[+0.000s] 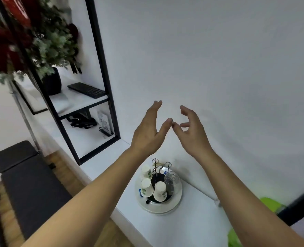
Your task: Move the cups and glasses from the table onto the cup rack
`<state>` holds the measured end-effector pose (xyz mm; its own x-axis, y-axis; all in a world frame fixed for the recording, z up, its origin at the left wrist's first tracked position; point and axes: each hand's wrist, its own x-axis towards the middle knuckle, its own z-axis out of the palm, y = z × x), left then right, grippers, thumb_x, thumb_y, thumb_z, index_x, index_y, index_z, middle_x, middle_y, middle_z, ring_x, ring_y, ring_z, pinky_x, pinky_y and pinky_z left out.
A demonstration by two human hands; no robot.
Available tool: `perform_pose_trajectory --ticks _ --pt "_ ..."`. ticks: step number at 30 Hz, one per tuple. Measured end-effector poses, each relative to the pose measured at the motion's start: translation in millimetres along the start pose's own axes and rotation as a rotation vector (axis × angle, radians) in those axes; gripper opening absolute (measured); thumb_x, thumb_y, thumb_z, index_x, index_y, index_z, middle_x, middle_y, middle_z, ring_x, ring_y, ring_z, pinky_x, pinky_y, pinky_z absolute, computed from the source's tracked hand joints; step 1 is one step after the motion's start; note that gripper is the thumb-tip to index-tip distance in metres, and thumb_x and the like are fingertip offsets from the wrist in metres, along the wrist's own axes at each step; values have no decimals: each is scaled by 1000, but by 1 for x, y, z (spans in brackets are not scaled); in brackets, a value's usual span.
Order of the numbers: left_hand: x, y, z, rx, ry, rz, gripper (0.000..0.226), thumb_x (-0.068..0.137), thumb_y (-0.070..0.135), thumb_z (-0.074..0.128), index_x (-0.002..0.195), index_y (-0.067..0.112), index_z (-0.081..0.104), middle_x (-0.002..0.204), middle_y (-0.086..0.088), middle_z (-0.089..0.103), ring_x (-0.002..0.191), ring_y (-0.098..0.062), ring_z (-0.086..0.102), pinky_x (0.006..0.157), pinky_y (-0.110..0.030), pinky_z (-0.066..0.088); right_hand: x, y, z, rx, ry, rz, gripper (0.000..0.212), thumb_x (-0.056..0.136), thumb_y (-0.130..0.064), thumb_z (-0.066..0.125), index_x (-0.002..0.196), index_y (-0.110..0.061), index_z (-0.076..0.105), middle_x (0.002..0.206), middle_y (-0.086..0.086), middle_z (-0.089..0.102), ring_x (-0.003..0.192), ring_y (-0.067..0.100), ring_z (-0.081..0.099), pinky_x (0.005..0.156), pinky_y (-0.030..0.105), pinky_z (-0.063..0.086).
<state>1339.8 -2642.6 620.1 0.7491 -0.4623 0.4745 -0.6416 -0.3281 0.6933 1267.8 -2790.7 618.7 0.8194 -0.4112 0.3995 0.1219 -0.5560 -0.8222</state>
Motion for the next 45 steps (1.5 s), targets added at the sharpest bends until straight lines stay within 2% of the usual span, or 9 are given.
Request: perform_pose_trajectory --ticks 6,12,17,20,24,28,35,39,45 --pt "-45 -8 -44 -20 165 -83 55 103 53 45 152 32 32 156 20 37 131 -1 48 107 -42 47 -21 -39 39 83 -90 -92 47 96 -37 61 139 -39 42 132 -17 47 106 9 60 79 26 52" --pt "-113 -19 -137 100 342 -202 53 102 57 45 148 34 36 148 18 46 130 -3 52 103 -44 50 -49 -103 111 185 -270 -224 42 97 -32 60 137 -29 47 128 -13 50 95 -3 59 72 4 43" --pt "-219 -9 -232 247 524 -320 53 100 60 44 144 32 41 137 13 54 122 -2 56 98 -43 53 -117 -179 188 301 -497 -357 41 97 -30 61 137 -24 50 129 -9 53 93 -7 57 77 10 46" --pt "-305 8 -279 312 645 -386 45 102 50 49 141 29 45 128 14 59 115 1 58 95 -37 53 -185 -227 224 357 -658 -436 37 98 -29 60 133 -25 52 127 -8 53 93 -3 57 75 8 47" --pt "-442 50 -322 419 779 -511 44 100 53 47 136 29 49 120 16 62 109 -2 61 92 -43 55 -305 -288 250 456 -849 -512 34 97 -28 62 130 -27 53 124 -8 54 86 1 60 79 23 53" --pt "-586 105 -342 502 930 -636 38 100 50 50 132 29 50 120 18 60 106 0 62 88 -43 57 -440 -339 249 518 -1050 -562 33 97 -31 61 129 -32 52 124 -11 53 86 1 60 81 24 51" --pt "-825 238 -332 670 1175 -898 34 104 45 49 134 29 50 132 11 55 110 -3 58 89 -33 54 -693 -404 217 630 -1406 -666 38 98 -33 59 135 -28 50 128 -9 51 92 -2 56 73 12 46" --pt "-939 317 -320 764 1337 -1065 35 103 48 48 135 33 48 134 14 52 110 -3 57 90 -37 55 -825 -445 191 702 -1597 -752 38 97 -35 60 133 -31 49 130 -7 51 94 2 58 75 21 49" --pt "-1068 402 -306 839 1566 -1210 36 104 44 46 135 27 49 135 11 53 104 1 56 88 -35 54 -986 -490 159 750 -1761 -858 42 98 -33 61 138 -24 49 133 -4 51 98 10 60 75 21 52"
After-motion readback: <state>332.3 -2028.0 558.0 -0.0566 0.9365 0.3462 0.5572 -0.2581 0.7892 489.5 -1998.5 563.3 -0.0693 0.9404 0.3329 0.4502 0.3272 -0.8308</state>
